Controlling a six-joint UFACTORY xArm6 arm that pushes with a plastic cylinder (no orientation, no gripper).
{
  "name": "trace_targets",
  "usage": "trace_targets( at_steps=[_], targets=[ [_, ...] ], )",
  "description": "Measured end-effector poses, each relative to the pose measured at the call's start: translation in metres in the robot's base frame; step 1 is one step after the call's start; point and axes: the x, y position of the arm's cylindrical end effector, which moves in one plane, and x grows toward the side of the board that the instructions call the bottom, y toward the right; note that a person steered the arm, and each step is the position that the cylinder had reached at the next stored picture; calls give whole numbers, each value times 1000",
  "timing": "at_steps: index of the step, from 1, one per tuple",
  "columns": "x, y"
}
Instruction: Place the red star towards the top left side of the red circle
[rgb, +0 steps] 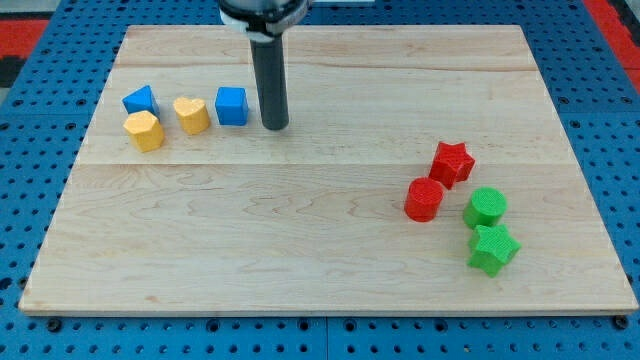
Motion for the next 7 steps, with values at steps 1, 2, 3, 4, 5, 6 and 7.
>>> trace_targets(
  at_steps=[1, 2, 3, 4, 5, 6, 7],
  targets=[
    [53, 77],
    [101, 89],
    [133, 128],
    [120, 159],
    [103, 174],
    [80, 195],
    [53, 220]
  ],
)
